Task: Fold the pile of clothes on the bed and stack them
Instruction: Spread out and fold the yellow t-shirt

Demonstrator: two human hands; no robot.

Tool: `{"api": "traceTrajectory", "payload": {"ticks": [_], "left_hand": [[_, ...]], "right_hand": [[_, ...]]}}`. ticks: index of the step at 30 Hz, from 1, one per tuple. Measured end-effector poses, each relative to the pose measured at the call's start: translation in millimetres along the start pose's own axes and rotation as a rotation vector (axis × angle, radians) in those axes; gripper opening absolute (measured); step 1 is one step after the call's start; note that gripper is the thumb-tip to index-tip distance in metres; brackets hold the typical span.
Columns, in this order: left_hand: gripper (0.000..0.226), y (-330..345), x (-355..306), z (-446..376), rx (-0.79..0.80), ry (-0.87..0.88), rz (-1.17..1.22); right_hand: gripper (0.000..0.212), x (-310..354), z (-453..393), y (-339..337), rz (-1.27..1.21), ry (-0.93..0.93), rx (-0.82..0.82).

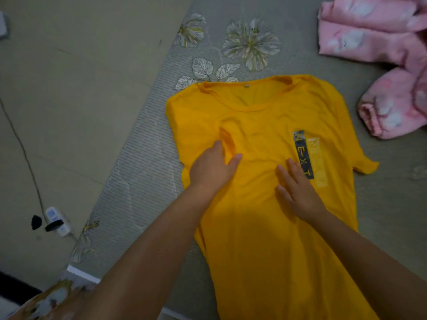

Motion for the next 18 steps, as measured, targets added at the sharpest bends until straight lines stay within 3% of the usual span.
{"api": "traceTrajectory", "payload": {"ticks": [2, 8, 11, 14, 16, 18], "left_hand": [[0.067, 27.5, -6.0, 7.1, 0.100, 0.021, -0.161], [0.062, 15.2, 48.8, 46.0, -0.079, 0.088, -0.255], [0.048, 12.6, 66.1, 55.9, -0.146, 0.106, -0.230], [0.024, 16.4, 77.1, 49.6, -0.113, 0.045, -0.156], [0.014, 19.9, 82.4, 46.6, -0.109, 0.033, -0.126], [0.010, 17.9, 95.1, 49.7, -0.154, -0.032, -0.060]], "right_hand": [[0.054, -10.0, 10.5, -7.8, -0.045, 0.021, -0.016], [0.038, 10.4, -2.3, -26.6, -0.113, 0.007, -0.165], [0.043, 40.8, -34.6, -22.6, -0.271, 0.036, -0.163], [0.062, 58.3, -67.8, -6.6, -0.428, 0.170, -0.175], [0.073, 66.8, -77.9, -1.4, -0.457, 0.225, -0.235], [0.071, 78.3, -78.6, 2.8, -0.443, 0.186, -0.264]]}}
Point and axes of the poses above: each hand's wrist, its own z-axis away from the middle knuckle, its own y-axis out of the palm, x = y × z, the point moved 10 cm from there along -z, towards the middle knuckle, and after that the axes turned 6 degrees about -z, right-handed, at the moved point
